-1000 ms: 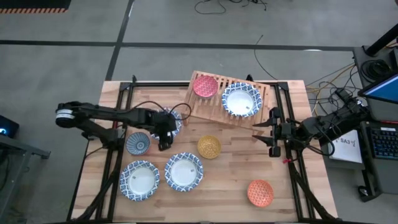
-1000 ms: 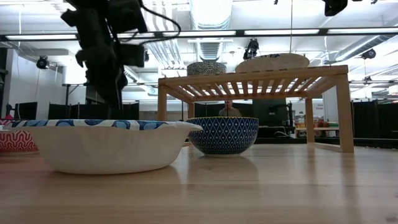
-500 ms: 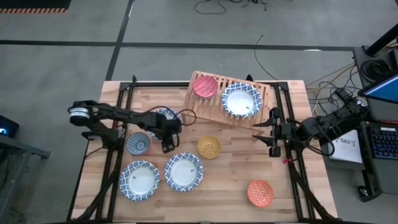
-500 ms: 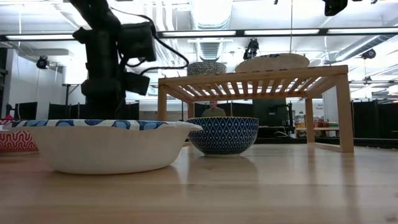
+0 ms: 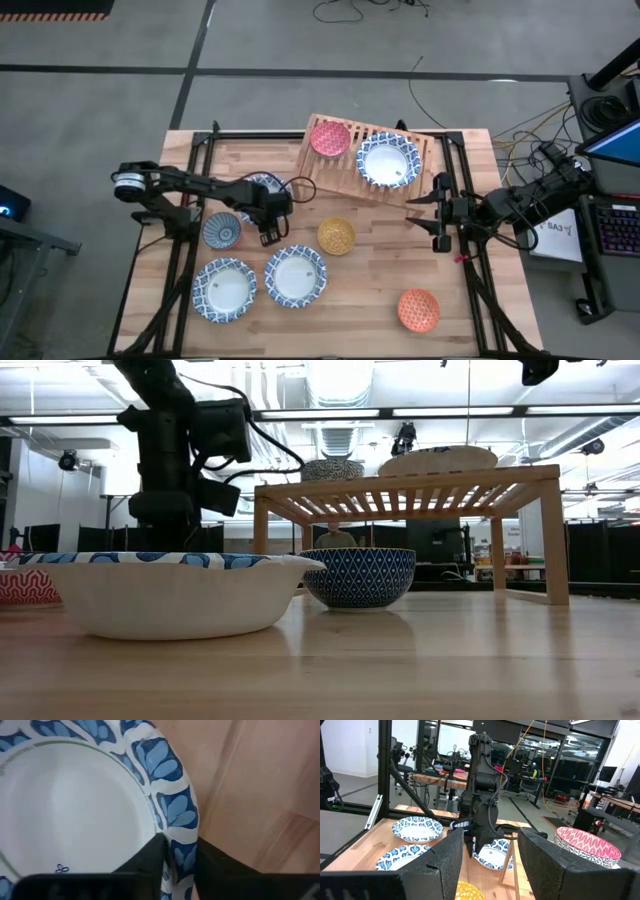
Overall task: Place and stack bowls onto a shelf
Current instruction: Stack the white pattern bowl on top of the other white pattern bowl on the shelf
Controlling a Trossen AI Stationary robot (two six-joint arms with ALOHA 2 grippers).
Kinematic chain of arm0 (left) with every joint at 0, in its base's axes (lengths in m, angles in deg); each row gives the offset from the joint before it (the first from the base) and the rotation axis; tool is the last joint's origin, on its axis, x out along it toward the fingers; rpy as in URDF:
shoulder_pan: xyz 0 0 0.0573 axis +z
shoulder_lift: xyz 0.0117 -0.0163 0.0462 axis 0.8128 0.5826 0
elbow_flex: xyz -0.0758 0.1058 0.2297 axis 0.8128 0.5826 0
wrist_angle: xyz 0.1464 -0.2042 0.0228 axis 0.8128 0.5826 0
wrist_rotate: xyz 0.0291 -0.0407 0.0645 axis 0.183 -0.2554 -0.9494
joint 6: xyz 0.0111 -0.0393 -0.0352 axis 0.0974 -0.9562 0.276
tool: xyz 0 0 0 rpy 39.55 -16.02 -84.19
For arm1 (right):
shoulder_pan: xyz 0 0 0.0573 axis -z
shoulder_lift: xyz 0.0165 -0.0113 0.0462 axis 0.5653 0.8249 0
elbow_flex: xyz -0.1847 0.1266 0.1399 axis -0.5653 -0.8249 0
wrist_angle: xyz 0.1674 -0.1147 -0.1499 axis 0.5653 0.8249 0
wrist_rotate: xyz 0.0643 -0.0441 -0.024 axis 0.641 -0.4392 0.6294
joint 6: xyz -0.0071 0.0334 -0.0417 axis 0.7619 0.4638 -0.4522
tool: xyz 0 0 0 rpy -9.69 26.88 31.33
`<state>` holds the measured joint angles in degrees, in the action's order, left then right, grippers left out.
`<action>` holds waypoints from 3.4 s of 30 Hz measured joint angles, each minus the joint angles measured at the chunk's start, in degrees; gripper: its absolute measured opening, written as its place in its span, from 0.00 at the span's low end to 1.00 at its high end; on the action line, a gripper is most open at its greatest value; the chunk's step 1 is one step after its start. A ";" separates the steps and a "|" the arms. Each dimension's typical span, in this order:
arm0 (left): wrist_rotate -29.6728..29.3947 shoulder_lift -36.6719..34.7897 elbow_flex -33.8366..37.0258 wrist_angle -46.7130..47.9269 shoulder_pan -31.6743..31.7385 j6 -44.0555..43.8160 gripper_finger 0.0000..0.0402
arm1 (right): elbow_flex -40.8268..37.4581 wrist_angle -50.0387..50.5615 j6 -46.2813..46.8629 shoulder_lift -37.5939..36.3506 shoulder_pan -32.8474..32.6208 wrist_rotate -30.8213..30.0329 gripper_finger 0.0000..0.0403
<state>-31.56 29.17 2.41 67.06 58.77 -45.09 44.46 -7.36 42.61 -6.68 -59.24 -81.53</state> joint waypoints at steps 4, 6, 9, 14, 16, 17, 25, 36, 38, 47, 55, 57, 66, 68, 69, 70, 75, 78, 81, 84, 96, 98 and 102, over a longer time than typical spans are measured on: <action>-0.17 -0.73 0.00 0.68 0.02 0.01 0.02 | 0.00 0.00 0.00 0.00 -0.02 0.00 0.44; 0.37 -1.62 0.00 1.44 -0.01 0.02 0.02 | 0.00 0.00 0.00 0.00 -0.01 0.00 0.44; 0.57 -3.47 -0.38 3.32 -0.23 0.02 0.01 | 0.00 0.00 0.00 0.00 -0.01 0.00 0.44; 0.70 -7.38 -4.21 8.73 -1.07 0.22 0.00 | 0.00 0.00 0.02 0.00 -0.01 0.00 0.44; 0.78 -9.01 -6.78 12.00 -1.76 0.54 0.00 | 0.00 0.00 0.02 -0.01 -0.01 0.00 0.44; 0.79 -9.87 -8.23 13.64 -2.20 0.86 0.00 | 0.00 0.00 0.02 0.00 -0.01 0.00 0.44; 0.75 -13.49 -23.90 26.78 -6.81 1.49 0.00 | 0.00 0.00 0.00 0.00 -0.02 0.00 0.44; -2.35 -8.54 -44.17 26.01 -14.41 12.84 0.00 | 0.00 0.37 0.00 0.00 -0.02 0.01 0.44; -3.30 -6.54 -47.24 25.91 -15.18 16.84 0.00 | 0.00 0.37 -0.01 0.00 0.00 0.00 0.44; -11.61 7.75 -63.80 25.42 -15.24 39.65 0.00 | 0.01 0.35 -1.84 -0.16 -0.04 0.55 0.44; -17.46 20.26 -76.23 25.90 -12.80 49.13 0.00 | 1.07 0.50 -5.01 -0.17 -0.04 5.19 0.44; -17.47 22.60 -78.33 26.34 -11.85 49.43 0.00 | 1.42 0.57 -5.38 -0.20 -0.06 7.99 0.44; -17.47 29.78 -85.40 26.96 -8.10 50.27 0.00 | 2.71 0.37 -5.41 -0.24 -1.62 18.74 0.44; -17.42 29.81 -84.76 26.69 -7.28 50.64 0.00 | 2.97 0.42 -5.40 -0.24 -2.26 19.62 0.44; -17.30 29.94 -84.72 26.59 -6.90 50.54 0.00 | 3.13 0.41 -5.42 -0.17 -2.62 19.67 0.44; -17.19 29.96 -84.72 26.14 -6.52 50.26 0.00 | 3.21 0.33 -5.45 -0.11 -2.96 19.69 0.44; -14.63 29.98 -84.70 23.63 -5.14 49.37 0.00 | 3.28 0.42 -6.38 -0.13 -3.82 19.67 0.44; -13.91 29.98 -84.70 22.19 -4.63 49.31 0.00 | 3.28 0.42 -6.44 -0.14 -3.82 19.67 0.44; -13.79 29.98 -84.70 21.90 -4.24 49.36 0.00 | 3.28 0.42 -6.49 -0.13 -3.82 19.65 0.44; -13.47 30.30 -84.69 20.79 -4.05 49.47 0.00 | 3.28 0.42 -6.49 -0.13 -3.82 19.65 0.44; -10.90 30.37 -84.63 11.92 -3.30 53.96 0.00 | 3.28 0.42 -6.42 -0.13 -3.82 19.63 0.44; -10.93 30.93 -84.63 10.27 -2.95 54.21 0.00 | 3.28 0.42 -6.41 -0.13 -3.82 19.63 0.44; -10.92 32.13 -84.60 8.90 -1.92 54.60 0.01 | 3.28 0.52 -6.40 -0.13 -3.82 19.63 0.44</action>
<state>-42.48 61.30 -82.19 75.96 56.85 9.51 47.73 -6.84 36.21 -6.81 -63.06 -61.90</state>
